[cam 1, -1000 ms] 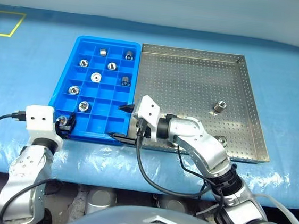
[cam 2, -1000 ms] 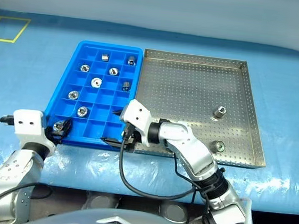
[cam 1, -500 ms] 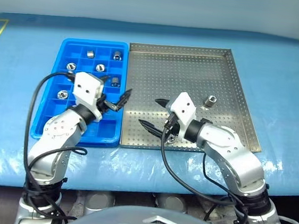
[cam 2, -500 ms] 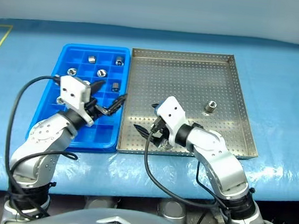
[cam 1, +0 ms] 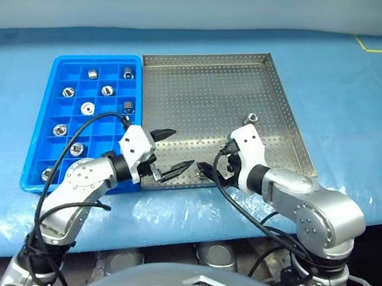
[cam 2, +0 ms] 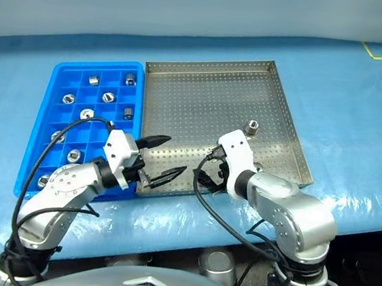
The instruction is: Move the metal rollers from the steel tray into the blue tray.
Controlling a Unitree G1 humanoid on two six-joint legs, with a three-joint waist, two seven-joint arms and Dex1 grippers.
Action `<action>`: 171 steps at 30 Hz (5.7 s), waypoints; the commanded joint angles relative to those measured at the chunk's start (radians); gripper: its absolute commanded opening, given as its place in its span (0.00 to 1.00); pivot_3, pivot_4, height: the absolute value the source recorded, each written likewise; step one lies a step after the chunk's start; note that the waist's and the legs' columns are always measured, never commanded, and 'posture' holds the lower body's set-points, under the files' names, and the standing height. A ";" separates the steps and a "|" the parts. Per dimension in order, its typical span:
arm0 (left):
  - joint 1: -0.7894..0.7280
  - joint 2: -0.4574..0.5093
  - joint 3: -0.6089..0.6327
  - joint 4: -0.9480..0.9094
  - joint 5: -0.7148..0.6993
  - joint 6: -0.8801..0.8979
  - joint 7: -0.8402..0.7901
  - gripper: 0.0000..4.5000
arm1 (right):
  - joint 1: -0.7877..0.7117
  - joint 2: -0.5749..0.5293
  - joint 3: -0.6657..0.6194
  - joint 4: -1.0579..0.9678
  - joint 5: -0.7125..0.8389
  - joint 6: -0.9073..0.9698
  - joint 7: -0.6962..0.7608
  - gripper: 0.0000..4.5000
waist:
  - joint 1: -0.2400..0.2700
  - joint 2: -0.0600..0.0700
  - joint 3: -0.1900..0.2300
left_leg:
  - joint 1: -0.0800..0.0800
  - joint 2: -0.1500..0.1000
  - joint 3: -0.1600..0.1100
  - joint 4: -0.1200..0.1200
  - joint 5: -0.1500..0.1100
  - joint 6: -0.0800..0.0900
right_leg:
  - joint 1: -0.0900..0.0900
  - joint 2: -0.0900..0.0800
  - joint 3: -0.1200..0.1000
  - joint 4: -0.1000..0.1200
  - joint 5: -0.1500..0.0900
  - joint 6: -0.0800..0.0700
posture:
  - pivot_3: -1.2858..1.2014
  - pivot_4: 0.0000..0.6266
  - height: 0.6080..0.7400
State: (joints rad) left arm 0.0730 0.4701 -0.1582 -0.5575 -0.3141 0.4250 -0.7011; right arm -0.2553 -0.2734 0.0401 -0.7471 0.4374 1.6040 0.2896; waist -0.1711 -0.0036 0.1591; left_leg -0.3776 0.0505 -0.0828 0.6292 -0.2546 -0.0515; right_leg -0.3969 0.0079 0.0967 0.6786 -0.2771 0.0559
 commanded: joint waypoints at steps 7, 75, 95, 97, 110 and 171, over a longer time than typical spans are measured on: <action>0.060 0.040 -0.006 -0.071 0.007 -0.053 0.005 0.99 | -0.084 -0.039 0.045 0.169 0.076 0.010 -0.126 1.00 | 0.009 0.000 0.000 | -0.001 -0.001 0.002 0.000 -0.001 0.001 | -0.001 -0.001 0.002 -0.001 0.000 0.000 | 0.48 0.24 1.00; 0.143 0.004 0.050 -0.148 -0.011 -0.075 0.178 1.00 | -0.202 -0.287 0.104 0.109 0.420 0.010 -0.257 0.79 | 0.125 0.001 0.001 | -0.003 0.002 0.004 -0.002 -0.003 0.006 | -0.003 0.001 0.001 -0.003 -0.001 -0.004 | 0.51 0.24 1.00; 0.128 0.053 0.007 -0.139 -0.011 -0.054 0.095 1.00 | -0.062 -0.251 0.098 0.133 0.509 0.010 -0.355 0.99 | 0.095 0.001 0.001 | -0.003 0.002 0.004 -0.002 -0.004 0.006 | -0.003 0.001 0.001 -0.003 -0.002 -0.003 | 0.50 0.24 1.00; 0.128 0.052 0.005 -0.141 -0.010 -0.055 0.095 1.00 | -0.068 -0.250 0.102 0.137 0.523 0.010 -0.366 0.96 | 0.096 0.001 0.001 | -0.003 0.002 0.004 -0.002 -0.004 0.006 | -0.003 0.001 0.001 -0.003 -0.002 -0.004 | 0.50 0.24 1.00; 0.121 0.053 0.004 -0.143 -0.009 -0.048 0.085 1.00 | -0.130 -0.295 0.115 0.135 0.618 0.010 -0.407 0.38 | 0.094 0.001 0.001 | -0.003 0.002 0.004 -0.002 -0.004 0.006 | -0.003 0.001 0.001 -0.003 -0.002 -0.003 | 0.50 0.24 1.00; 0.184 -0.118 0.134 -0.155 0.006 -0.073 0.280 1.00 | -0.351 0.381 -0.078 0.899 -0.458 -1.210 -0.609 0.99 | 0.158 0.003 0.000 | -0.003 0.002 0.004 -0.005 -0.002 0.002 | -0.006 0.000 -0.001 0.000 0.000 -0.009 | 0.52 0.24 1.00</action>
State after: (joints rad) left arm 0.2778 0.3461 -0.0106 -0.7108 -0.2916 0.3555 -0.4024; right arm -0.6024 0.0959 -0.0147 0.1466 0.0116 0.4196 -0.2417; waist -0.0131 -0.0009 0.1589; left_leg -0.3804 0.0524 -0.0788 0.6245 -0.2561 -0.0493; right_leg -0.4029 0.0077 0.0961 0.6787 -0.2776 0.0466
